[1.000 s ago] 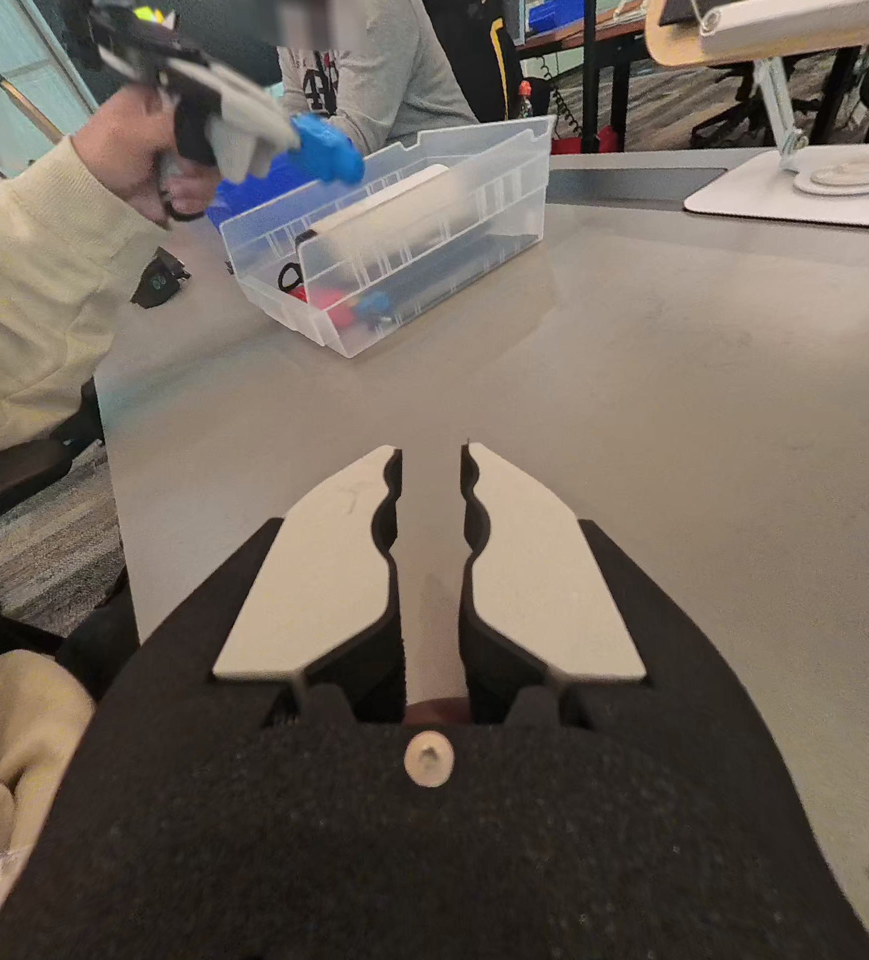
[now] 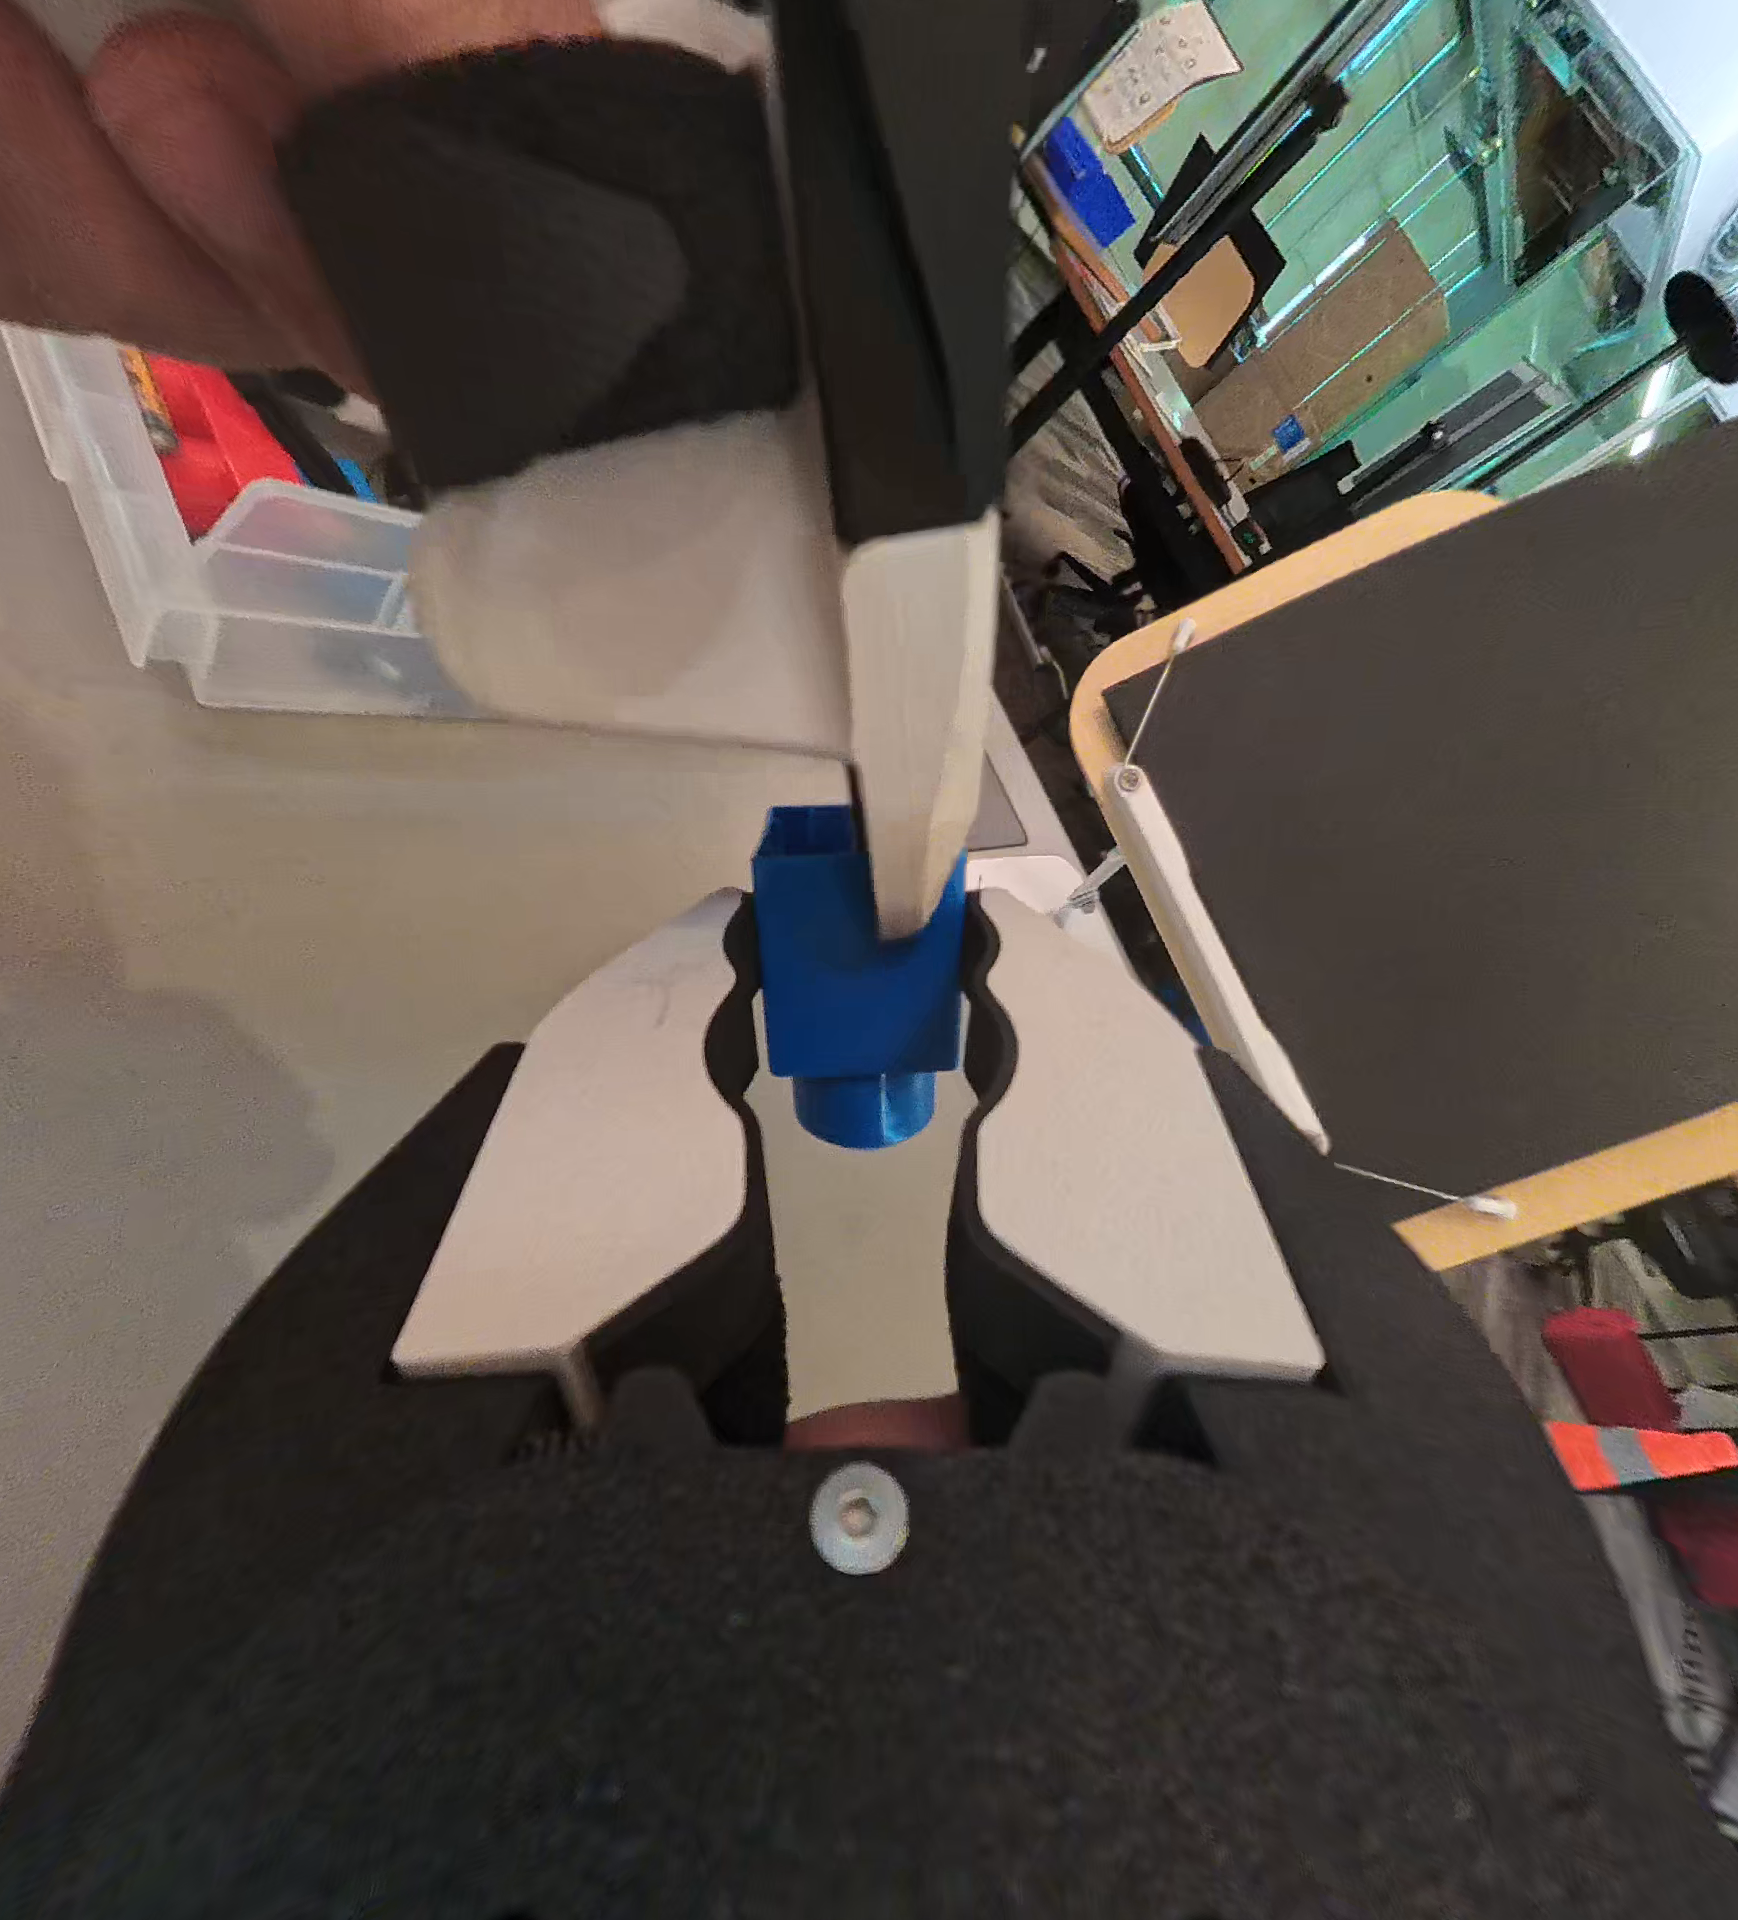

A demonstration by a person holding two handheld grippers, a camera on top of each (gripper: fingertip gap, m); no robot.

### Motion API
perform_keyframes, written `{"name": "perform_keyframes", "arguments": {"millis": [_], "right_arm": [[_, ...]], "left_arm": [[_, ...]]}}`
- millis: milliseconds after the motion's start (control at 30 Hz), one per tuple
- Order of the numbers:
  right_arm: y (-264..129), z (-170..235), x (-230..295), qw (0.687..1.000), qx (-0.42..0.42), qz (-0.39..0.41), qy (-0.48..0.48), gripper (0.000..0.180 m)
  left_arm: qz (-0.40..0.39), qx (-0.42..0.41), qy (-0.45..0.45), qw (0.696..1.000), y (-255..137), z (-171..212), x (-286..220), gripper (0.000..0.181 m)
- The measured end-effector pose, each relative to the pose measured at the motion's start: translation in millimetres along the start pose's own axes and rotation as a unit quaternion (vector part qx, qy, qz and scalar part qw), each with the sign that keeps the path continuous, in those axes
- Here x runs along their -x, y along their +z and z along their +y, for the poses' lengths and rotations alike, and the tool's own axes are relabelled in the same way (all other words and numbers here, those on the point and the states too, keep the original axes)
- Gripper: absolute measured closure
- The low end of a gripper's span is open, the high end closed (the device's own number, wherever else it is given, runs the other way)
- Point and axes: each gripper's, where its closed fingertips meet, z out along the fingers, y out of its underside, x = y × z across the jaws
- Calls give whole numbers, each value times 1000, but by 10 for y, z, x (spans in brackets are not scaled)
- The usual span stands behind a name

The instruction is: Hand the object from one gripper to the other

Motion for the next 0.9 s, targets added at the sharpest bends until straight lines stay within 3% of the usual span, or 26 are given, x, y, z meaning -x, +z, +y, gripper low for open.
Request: {"name": "perform_keyframes", "arguments": {"millis": [33, 100, 200, 233, 300, 333, 367, 467, 567, 633, 733, 900], "right_arm": [[-20, 4, -25, 1000, -1, -4, 12, 143], [-66, 53, -96, 999, -5, -14, 45, 143], [-189, 65, -181, 980, -63, -73, 175, 143], [-279, -12, -215, 958, -118, -110, 238, 143], [-531, -169, -360, 881, -246, -183, 360, 143], [-641, -190, -444, 855, -296, -191, 382, 143], [-718, -191, -487, 850, -329, -179, 370, 143], [-812, -262, -377, 878, -366, -141, 273, 143], [-746, -347, -208, 910, -340, -121, 202, 143], [-708, -380, -156, 920, -332, -109, 178, 143], [-647, -368, -68, 928, -313, -119, 163, 143], [-649, -360, -50, 921, -320, -133, 178, 143]], "left_arm": [[11, -6, 6, 1000, -34, -24, -28, 177], [7, -38, 18, 999, -175, -128, -18, 157], [-26, -99, 15, 995, -456, -275, 139, 145], [-20, -112, -1, 994, -513, -289, 176, 141], [34, -124, -51, 990, -535, -275, 163, 129], [85, -125, -79, 985, -511, -258, 97, 125], [144, -123, -111, 976, -477, -240, 0, 119], [274, -89, -183, 940, -294, -157, -244, 96], [315, -42, -194, 928, -67, -43, -416, 77], [328, -24, -189, 925, 21, 0, -509, 74], [347, -19, -189, 919, 50, 5, -597, 78], [350, -10, -191, 917, 75, 55, -573, 113]]}}
